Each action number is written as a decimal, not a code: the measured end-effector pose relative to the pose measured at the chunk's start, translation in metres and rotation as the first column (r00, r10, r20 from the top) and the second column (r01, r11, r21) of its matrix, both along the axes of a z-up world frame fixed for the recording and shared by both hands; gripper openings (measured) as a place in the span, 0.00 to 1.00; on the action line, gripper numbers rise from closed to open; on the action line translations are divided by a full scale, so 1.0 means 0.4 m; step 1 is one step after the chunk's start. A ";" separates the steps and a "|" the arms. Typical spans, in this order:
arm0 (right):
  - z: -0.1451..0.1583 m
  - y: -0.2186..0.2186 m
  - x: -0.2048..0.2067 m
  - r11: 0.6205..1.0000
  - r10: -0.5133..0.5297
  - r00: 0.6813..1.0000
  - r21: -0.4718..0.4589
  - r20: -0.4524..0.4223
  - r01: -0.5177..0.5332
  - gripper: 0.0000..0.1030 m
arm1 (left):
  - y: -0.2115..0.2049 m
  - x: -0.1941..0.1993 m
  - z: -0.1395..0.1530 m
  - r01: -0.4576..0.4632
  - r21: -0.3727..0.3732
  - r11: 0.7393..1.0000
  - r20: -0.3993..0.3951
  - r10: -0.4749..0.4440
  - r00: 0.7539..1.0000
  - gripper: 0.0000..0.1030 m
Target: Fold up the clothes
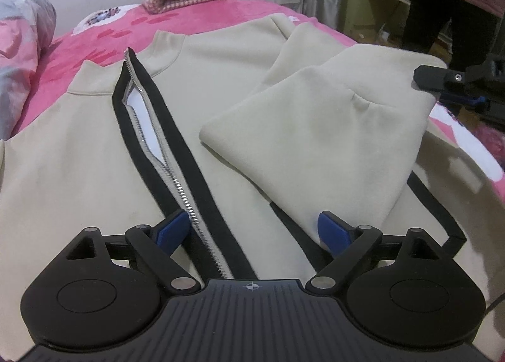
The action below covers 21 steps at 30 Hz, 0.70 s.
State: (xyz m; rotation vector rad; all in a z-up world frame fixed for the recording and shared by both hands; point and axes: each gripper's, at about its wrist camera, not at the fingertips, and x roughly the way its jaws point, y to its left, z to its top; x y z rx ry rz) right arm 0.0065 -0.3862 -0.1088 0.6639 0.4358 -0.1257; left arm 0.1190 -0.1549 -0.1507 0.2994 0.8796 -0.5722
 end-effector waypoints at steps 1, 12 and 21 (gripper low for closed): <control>0.004 0.006 -0.001 1.000 0.007 1.000 -0.011 0.009 -0.006 0.10 | 0.005 0.004 0.009 0.000 0.006 1.000 -0.008 0.001 1.000 0.86; 0.067 0.067 -0.008 0.997 0.072 0.994 -0.038 0.077 -0.069 0.08 | 0.360 -0.003 0.404 -0.116 0.134 0.984 0.279 0.074 0.957 0.86; 0.168 0.237 0.029 0.968 0.221 0.968 -0.153 0.123 -0.201 0.08 | 0.594 -0.067 0.480 -0.284 -0.109 0.953 0.168 0.299 0.939 0.91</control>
